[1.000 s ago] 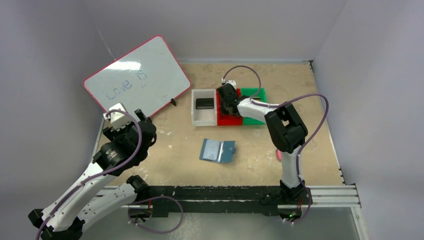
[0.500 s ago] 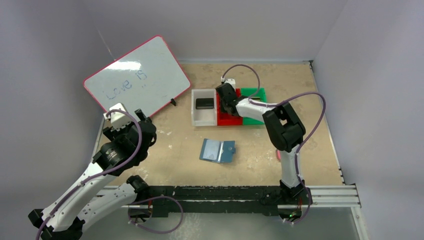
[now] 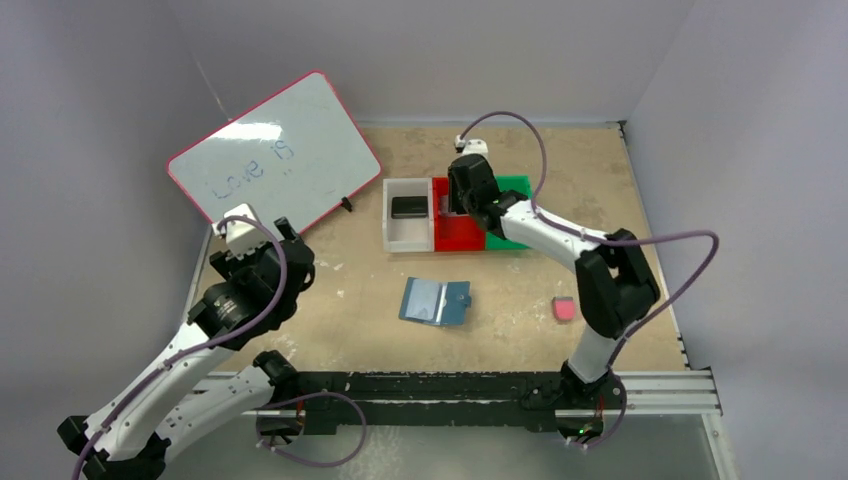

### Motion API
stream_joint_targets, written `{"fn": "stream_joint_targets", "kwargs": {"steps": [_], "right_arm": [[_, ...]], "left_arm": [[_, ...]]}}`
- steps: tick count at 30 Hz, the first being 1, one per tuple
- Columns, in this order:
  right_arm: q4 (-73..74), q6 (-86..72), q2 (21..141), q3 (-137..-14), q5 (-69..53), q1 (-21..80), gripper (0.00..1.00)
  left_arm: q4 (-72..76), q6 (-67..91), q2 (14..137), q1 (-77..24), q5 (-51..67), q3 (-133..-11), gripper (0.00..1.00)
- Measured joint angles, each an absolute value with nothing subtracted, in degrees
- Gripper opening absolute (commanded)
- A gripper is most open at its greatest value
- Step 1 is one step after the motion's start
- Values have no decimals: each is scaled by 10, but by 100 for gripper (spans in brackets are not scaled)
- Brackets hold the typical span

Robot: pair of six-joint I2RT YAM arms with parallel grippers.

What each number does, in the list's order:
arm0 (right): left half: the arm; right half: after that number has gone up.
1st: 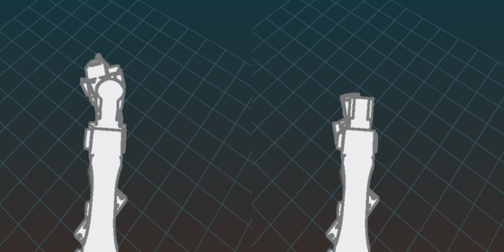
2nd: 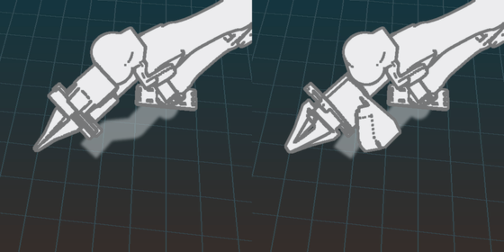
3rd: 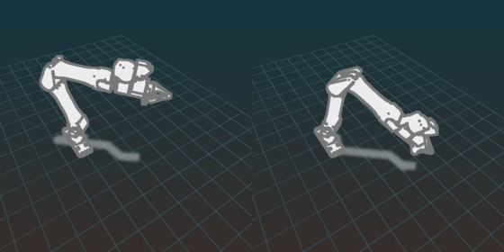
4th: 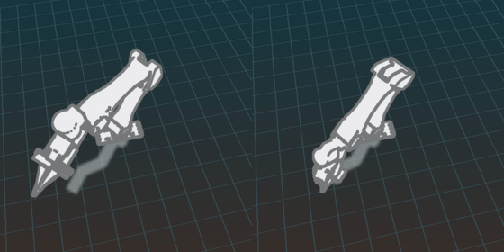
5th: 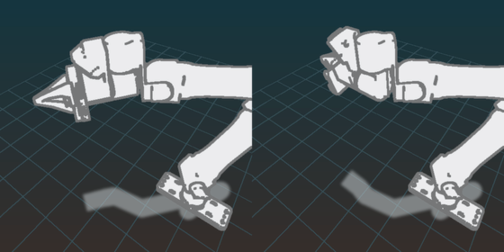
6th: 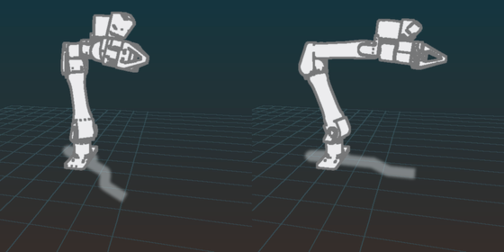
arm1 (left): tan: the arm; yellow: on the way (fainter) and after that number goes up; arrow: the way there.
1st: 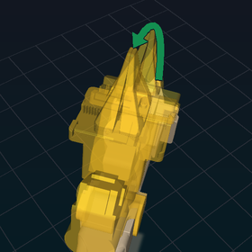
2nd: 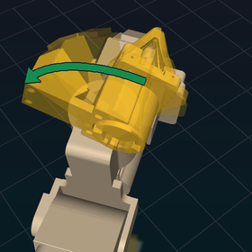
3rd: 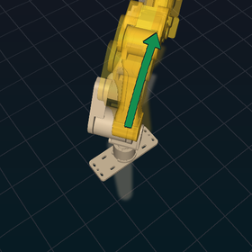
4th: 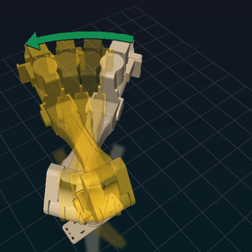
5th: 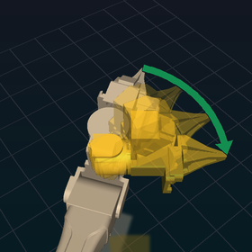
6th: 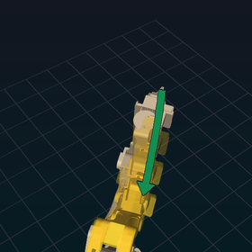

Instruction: Take the credit cards out of the card holder

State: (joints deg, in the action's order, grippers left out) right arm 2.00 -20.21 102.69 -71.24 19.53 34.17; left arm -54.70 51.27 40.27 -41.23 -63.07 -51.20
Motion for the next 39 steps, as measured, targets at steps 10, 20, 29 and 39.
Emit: {"fn": "stream_joint_targets", "kwargs": {"steps": [10,20,29,39], "right_arm": [[-11,-249,850,-617,185,366,51],[93,-426,870,-614,307,596,49],[175,-575,988,-614,332,678,54],[216,-619,1020,-630,352,679,55]], "left_arm": [[-526,483,425,-406,-596,-512,91],[-519,481,437,-389,-591,-512,91],[-512,469,442,-372,-583,-512,91],[-505,466,447,-367,-572,-512,91]]}}
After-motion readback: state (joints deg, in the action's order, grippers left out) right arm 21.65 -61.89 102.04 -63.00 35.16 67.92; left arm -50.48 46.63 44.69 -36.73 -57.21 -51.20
